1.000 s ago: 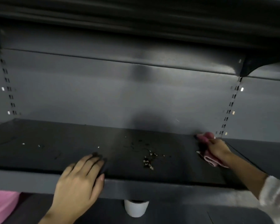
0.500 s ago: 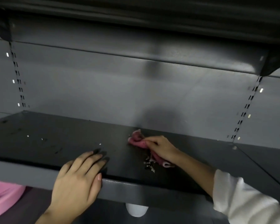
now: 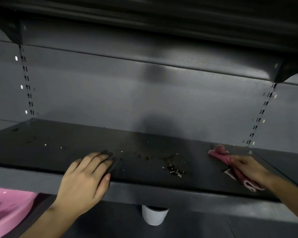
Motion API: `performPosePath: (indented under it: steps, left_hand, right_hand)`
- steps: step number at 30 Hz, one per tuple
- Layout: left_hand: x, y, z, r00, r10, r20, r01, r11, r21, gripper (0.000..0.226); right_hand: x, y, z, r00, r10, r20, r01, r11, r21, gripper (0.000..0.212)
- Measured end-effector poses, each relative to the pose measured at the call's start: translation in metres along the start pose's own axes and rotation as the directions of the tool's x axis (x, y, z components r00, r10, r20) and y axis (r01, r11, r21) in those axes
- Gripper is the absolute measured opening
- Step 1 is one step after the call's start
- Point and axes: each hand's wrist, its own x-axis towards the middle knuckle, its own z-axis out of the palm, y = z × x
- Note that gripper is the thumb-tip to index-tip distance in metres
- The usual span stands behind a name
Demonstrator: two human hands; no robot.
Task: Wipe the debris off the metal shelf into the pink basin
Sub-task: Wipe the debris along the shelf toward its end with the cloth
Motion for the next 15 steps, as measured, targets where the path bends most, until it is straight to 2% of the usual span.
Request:
performPosePath:
  steps: [5,13,15]
  left_hand:
    - [-0.008,-0.037,-0.007,1.0,0.013,-0.027,-0.015,0.997,-0.076,0.072]
    - [-0.019,-0.068,-0.006,0.991,0.108,-0.079,-0.114,0.99,-0.086,0.072]
    - [-0.019,-0.073,-0.006,0.99,0.116,-0.082,-0.124,0.988,-0.096,0.072]
  right_hand:
    - [-0.015,-0.056,0.057,0.997,0.071,-0.017,-0.071,0.997,0.006,0.036]
    - [-0.005,-0.156,0.166,0.993,0.025,-0.116,-0.011,0.993,0.118,0.031]
    - [0.0,-0.174,0.179,0.992,-0.005,-0.123,0.013,0.998,0.067,0.035]
